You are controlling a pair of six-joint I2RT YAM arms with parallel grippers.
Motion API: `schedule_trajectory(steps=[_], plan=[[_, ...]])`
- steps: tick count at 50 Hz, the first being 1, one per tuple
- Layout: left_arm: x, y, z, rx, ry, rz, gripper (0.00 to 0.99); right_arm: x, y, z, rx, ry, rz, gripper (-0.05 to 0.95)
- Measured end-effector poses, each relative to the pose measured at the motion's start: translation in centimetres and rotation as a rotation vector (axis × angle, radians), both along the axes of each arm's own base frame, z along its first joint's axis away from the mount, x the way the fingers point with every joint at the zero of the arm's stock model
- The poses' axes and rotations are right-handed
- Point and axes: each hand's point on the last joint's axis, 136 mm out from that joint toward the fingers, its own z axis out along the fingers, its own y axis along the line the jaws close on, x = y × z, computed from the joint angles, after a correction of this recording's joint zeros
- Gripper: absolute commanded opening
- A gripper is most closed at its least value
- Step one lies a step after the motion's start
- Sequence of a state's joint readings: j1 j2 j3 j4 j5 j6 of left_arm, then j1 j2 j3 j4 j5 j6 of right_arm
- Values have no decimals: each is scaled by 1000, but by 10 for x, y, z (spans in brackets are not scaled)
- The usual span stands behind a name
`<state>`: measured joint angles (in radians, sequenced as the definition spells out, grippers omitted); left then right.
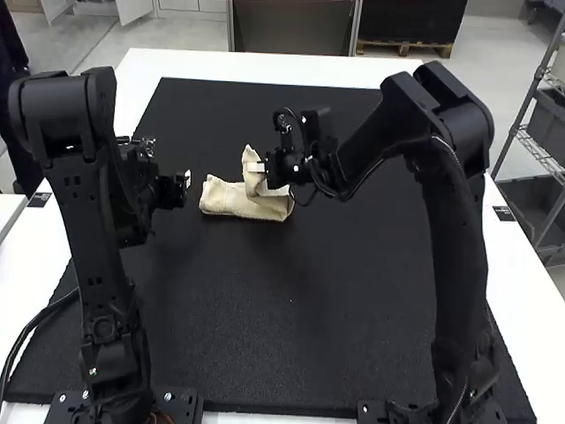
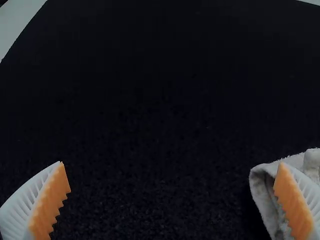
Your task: Fold the towel.
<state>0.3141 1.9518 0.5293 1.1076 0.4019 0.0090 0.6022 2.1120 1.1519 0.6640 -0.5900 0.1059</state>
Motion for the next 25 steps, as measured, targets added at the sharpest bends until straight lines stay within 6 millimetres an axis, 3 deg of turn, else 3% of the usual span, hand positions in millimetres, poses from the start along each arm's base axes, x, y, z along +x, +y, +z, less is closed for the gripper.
schedule_trajectory(steps=[25], plan=[[-1,-3,-1,-17,4,-14,959,3,33,-3,12,-11,31,-20]])
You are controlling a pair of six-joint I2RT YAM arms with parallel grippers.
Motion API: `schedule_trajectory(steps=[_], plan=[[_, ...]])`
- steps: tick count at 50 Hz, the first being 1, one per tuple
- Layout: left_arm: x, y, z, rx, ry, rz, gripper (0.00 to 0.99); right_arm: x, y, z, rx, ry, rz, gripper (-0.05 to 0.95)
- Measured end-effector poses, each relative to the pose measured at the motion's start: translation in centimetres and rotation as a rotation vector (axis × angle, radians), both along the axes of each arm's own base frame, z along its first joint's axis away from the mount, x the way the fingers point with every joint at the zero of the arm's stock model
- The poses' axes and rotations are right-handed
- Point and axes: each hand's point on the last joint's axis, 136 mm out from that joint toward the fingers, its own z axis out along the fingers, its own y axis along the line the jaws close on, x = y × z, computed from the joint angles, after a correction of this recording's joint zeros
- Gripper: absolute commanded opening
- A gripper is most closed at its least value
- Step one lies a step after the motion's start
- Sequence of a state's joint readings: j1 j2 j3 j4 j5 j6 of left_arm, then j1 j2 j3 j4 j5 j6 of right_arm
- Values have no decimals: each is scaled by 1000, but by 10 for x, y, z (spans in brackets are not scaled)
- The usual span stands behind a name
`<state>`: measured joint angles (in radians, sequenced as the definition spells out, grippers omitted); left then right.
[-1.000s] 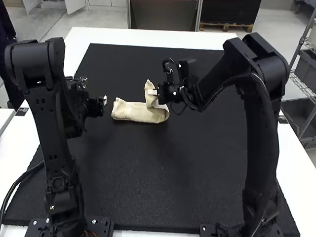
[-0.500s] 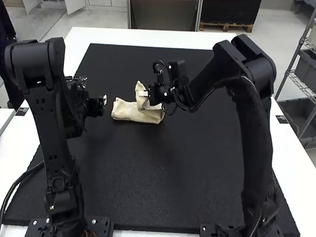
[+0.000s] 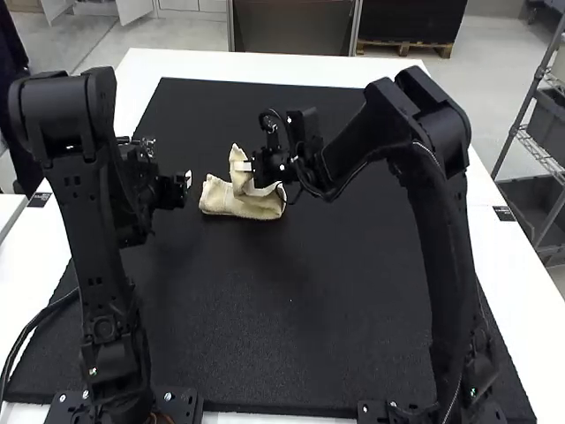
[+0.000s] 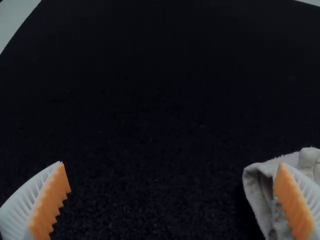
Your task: Fold the towel.
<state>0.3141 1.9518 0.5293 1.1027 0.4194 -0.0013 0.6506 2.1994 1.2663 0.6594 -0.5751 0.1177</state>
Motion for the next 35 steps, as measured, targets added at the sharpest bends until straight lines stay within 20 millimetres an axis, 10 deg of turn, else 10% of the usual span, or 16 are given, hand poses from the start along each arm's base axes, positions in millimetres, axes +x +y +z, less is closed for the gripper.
schedule_trajectory(steps=[12,20,26,35], plan=[[0,0,-1,-2,3,-1,959,-1,13,-8,-5,15,16,-13],[0,0,-1,-2,5,-1,959,1,15,-4,9,16,12,284],[0,0,-1,-3,6,-1,959,3,16,1,33,20,3,698],[-1,-1,-1,-3,5,-1,959,4,17,4,48,29,-3,861]])
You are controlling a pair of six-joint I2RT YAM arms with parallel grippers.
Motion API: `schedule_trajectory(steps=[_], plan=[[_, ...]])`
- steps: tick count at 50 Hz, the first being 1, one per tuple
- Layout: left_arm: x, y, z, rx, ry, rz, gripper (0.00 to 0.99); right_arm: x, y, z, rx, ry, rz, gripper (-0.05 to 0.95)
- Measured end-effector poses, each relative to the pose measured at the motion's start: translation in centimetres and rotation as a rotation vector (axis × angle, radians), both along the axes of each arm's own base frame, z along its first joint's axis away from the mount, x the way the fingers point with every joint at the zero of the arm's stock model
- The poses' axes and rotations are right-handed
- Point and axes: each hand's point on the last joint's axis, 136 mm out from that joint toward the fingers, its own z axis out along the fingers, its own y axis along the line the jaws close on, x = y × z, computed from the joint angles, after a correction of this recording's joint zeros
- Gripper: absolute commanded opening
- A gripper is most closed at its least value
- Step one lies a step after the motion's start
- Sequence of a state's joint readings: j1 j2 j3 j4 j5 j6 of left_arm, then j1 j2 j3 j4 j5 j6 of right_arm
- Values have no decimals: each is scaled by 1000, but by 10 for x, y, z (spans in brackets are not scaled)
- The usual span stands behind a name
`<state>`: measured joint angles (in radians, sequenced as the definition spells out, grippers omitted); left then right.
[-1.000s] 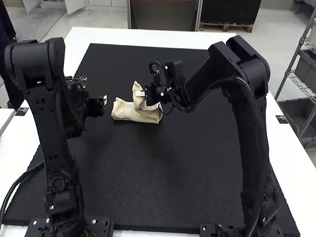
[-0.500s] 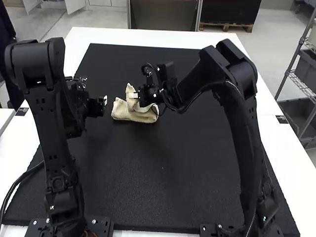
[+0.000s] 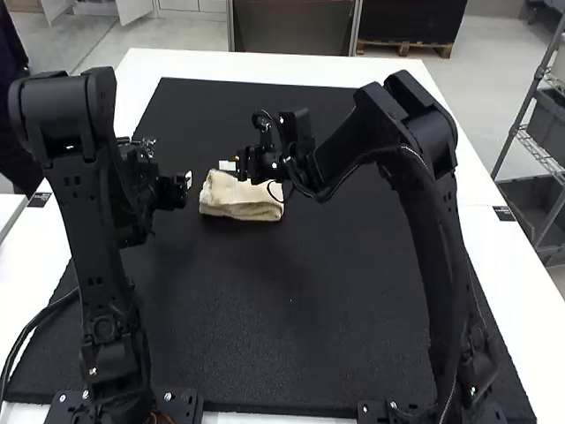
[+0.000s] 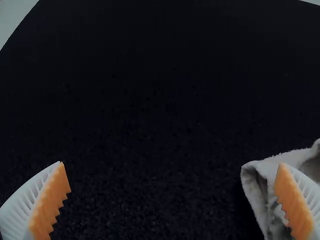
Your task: Fold the towel.
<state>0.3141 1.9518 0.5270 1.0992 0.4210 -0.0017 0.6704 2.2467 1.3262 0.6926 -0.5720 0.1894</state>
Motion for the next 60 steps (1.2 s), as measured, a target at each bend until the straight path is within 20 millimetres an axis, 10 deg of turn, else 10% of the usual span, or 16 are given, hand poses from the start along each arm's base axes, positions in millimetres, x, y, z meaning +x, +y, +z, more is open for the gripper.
schedule_trajectory(steps=[6,13,18,60], plan=[[-1,-1,0,-1,0,-3,959,-1,1,2,12,10,3,802],[-1,-1,0,-1,-1,-3,959,-3,2,3,21,25,15,215],[-1,-1,0,-1,0,-3,959,-4,3,3,35,31,24,-20],[-4,-2,0,-2,-8,-2,959,-4,20,-44,30,86,81,-20]])
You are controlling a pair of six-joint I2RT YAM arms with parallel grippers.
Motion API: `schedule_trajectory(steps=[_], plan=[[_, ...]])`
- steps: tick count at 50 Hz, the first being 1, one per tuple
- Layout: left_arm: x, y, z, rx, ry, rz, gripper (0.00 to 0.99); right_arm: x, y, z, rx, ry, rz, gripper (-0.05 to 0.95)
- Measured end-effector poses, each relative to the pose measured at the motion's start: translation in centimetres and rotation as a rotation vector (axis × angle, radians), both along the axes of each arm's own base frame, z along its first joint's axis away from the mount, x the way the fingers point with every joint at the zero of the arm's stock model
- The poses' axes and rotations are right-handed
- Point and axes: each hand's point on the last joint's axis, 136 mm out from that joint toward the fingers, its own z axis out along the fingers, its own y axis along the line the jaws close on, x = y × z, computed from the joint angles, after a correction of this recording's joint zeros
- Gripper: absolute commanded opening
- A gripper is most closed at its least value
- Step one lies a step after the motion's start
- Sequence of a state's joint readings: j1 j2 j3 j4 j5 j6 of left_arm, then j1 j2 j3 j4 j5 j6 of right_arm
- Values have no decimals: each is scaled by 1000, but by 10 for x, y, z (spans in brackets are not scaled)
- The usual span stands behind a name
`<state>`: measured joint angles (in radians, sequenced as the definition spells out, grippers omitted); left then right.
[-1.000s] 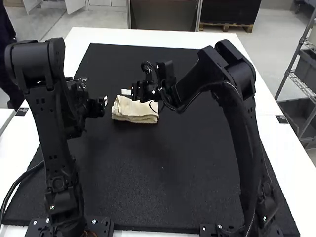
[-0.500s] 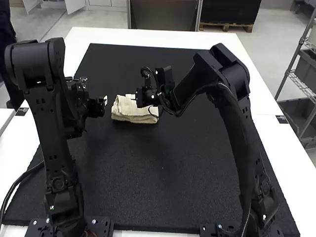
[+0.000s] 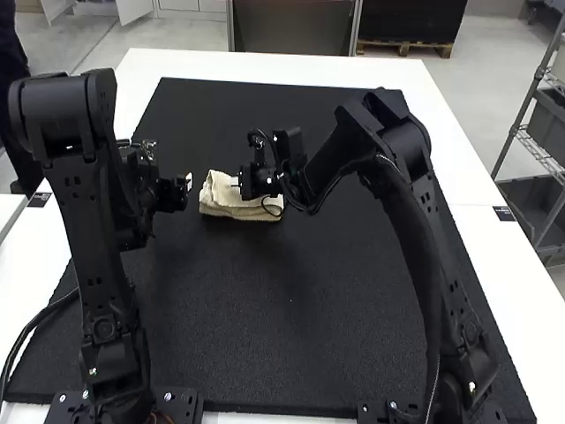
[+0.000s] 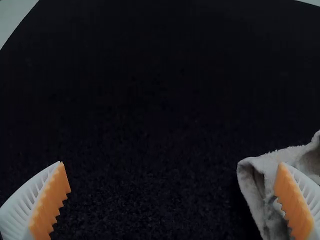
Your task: Fold the towel.
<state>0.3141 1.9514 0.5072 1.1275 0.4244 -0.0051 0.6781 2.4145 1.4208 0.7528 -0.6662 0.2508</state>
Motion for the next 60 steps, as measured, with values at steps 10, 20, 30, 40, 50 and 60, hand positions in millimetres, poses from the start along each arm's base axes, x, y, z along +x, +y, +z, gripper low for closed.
schedule_trajectory(steps=[10,20,30,40,50,60], plan=[[0,0,0,-3,0,1,959,3,4,-23,-14,17,2,-20],[0,-1,1,-5,-5,-5,959,3,4,-44,-31,26,5,-20],[0,-2,2,-12,-6,-7,959,5,5,-42,-27,13,6,-20],[0,-2,2,-12,-7,-7,959,5,5,-43,-28,18,5,-20],[1,-2,4,-10,-14,-7,959,5,5,-26,-24,21,3,-20],[1,-2,9,-20,-23,-3,959,7,4,54,51,-69,-2,-20]])
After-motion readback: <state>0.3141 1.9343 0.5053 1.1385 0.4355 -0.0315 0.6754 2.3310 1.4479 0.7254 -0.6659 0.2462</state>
